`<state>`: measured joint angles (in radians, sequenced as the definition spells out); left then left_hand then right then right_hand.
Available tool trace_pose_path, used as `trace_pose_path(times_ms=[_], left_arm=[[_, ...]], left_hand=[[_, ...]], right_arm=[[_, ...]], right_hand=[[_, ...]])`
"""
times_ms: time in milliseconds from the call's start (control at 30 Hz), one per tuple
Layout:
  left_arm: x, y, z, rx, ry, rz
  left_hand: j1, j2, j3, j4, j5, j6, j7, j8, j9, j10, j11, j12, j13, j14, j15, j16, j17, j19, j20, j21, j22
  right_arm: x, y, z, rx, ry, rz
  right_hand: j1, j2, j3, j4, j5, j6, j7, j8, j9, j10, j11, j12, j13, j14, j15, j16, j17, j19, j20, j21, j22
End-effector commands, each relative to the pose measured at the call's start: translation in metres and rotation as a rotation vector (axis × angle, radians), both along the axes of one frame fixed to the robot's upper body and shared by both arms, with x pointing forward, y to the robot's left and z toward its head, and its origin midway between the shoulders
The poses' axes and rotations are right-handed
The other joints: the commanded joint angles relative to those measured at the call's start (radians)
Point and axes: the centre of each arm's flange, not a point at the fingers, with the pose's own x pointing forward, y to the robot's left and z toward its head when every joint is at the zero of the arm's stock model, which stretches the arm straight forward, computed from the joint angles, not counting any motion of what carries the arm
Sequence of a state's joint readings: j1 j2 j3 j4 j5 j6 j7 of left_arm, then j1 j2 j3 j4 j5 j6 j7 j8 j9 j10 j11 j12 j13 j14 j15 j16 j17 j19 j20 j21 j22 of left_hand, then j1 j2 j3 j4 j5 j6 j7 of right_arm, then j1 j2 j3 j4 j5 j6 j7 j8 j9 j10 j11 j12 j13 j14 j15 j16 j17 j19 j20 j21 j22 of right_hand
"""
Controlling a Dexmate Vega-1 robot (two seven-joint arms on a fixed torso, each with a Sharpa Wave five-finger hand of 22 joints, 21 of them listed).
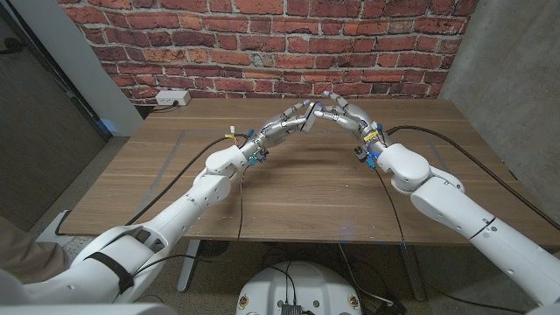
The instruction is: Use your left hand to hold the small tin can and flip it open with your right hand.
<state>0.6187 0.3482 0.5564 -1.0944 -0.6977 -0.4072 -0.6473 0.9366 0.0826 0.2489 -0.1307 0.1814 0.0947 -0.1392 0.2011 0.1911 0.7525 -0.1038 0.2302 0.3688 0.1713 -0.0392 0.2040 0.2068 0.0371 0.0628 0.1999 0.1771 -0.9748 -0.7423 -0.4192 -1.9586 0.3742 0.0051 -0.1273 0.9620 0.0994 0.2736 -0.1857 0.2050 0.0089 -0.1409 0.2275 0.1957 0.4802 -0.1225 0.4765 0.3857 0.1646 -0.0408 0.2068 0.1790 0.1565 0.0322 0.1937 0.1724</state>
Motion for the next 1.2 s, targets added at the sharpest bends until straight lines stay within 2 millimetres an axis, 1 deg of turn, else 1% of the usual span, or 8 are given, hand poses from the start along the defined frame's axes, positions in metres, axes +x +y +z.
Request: trace_pose_path(times_ms=[33,500,567,667,700,767,1000,1200], left_arm=[[0.005,0.003,0.001,0.0,0.023,-0.039],[0.002,0.002,-0.001,0.0,0.036,-0.056],[0.001,0.002,0.0,0.002,0.032,-0.056],[0.001,0.003,0.0,-0.003,0.035,-0.06],[0.001,0.003,0.0,-0.005,0.037,-0.063],[0.001,0.003,0.0,-0.009,0.041,-0.069],[-0.001,0.004,0.002,-0.015,0.034,-0.079],[-0.002,0.007,0.003,-0.034,0.041,-0.1]], left_hand=[[0.009,0.011,0.018,0.015,0.005,-0.001,0.004,-0.003,0.001,0.129,-0.119,0.007,0.004,0.003,-0.14,0.002,0.002,-0.001,0.003,0.0,0.003],[0.008,0.014,0.021,0.015,0.005,-0.003,0.01,-0.004,0.001,0.128,-0.119,0.006,0.005,0.001,-0.137,0.002,0.003,-0.002,0.008,0.0,0.003],[0.007,0.015,0.021,0.015,0.005,-0.004,0.012,-0.004,0.002,0.128,-0.119,0.005,0.005,0.0,-0.135,0.001,0.003,-0.002,0.009,0.0,0.003],[0.007,0.015,0.021,0.015,0.005,-0.001,0.008,-0.003,0.002,0.128,-0.119,0.005,0.005,0.001,-0.138,0.002,0.003,-0.002,0.005,0.0,0.003],[0.007,0.015,0.021,0.016,0.005,-0.003,0.012,-0.003,0.002,0.128,-0.119,0.005,0.005,0.0,-0.135,0.002,0.003,-0.002,0.008,0.0,0.003],[0.006,0.015,0.022,0.015,0.005,-0.001,0.007,-0.002,0.002,0.128,-0.119,0.005,0.005,0.002,-0.139,0.002,0.003,-0.001,0.002,0.001,0.003],[0.005,0.013,0.021,0.015,0.005,0.0,0.002,-0.002,0.002,0.129,-0.119,0.005,0.006,0.002,-0.14,0.002,0.002,0.0,0.0,0.001,0.003],[0.003,0.015,0.022,0.016,0.005,-0.002,0.007,-0.003,0.002,0.129,-0.119,0.004,0.006,0.001,-0.138,0.002,0.003,0.001,0.003,0.001,0.003]], right_arm=[[0.008,-0.004,0.002,-0.007,0.002,0.034],[0.017,-0.009,0.002,-0.012,-0.008,0.113],[0.017,-0.01,0.002,-0.015,-0.013,0.117],[0.018,-0.011,0.002,-0.014,-0.015,0.136],[0.019,-0.012,0.002,-0.008,-0.011,0.154],[0.021,-0.012,0.001,-0.001,-0.009,0.173],[0.027,-0.012,0.001,-0.019,-0.027,0.21],[0.032,-0.012,0.0,-0.029,-0.033,0.232]], right_hand=[[0.054,0.057,0.026,0.024,0.004,-0.008,-0.003,-0.003,0.0,0.097,-0.097,-0.001,0.02,0.009,-0.169,-0.003,0.005,0.002,-0.005,-0.001,0.003],[0.055,0.056,0.023,0.028,0.003,-0.01,-0.004,-0.006,0.0,0.088,-0.097,-0.006,0.021,0.006,-0.169,-0.005,0.006,-0.004,-0.002,-0.003,0.003],[0.055,0.056,0.023,0.029,0.003,-0.01,-0.005,-0.006,0.0,0.086,-0.097,-0.007,0.021,0.006,-0.169,-0.006,0.006,-0.003,-0.003,-0.002,0.003],[0.056,0.057,0.023,0.029,0.003,-0.01,-0.007,-0.006,0.0,0.083,-0.096,-0.009,0.022,0.006,-0.171,-0.006,0.007,-0.003,-0.005,-0.002,0.003],[0.057,0.057,0.023,0.03,0.003,-0.01,-0.006,-0.006,0.0,0.082,-0.096,-0.009,0.022,0.006,-0.171,-0.006,0.007,-0.003,-0.005,-0.002,0.003],[0.057,0.057,0.023,0.03,0.003,-0.01,-0.006,-0.007,0.0,0.08,-0.096,-0.01,0.022,0.006,-0.172,-0.006,0.007,-0.003,-0.006,-0.002,0.003],[0.06,0.058,0.024,0.03,0.003,-0.01,-0.012,-0.008,0.0,0.077,-0.097,-0.012,0.023,0.003,-0.174,-0.008,0.007,-0.006,-0.013,-0.003,0.003],[0.067,0.062,0.026,0.03,0.004,-0.01,-0.021,-0.009,0.0,0.069,-0.097,-0.016,0.023,-0.002,-0.176,-0.011,0.007,-0.011,-0.019,-0.004,0.003]])
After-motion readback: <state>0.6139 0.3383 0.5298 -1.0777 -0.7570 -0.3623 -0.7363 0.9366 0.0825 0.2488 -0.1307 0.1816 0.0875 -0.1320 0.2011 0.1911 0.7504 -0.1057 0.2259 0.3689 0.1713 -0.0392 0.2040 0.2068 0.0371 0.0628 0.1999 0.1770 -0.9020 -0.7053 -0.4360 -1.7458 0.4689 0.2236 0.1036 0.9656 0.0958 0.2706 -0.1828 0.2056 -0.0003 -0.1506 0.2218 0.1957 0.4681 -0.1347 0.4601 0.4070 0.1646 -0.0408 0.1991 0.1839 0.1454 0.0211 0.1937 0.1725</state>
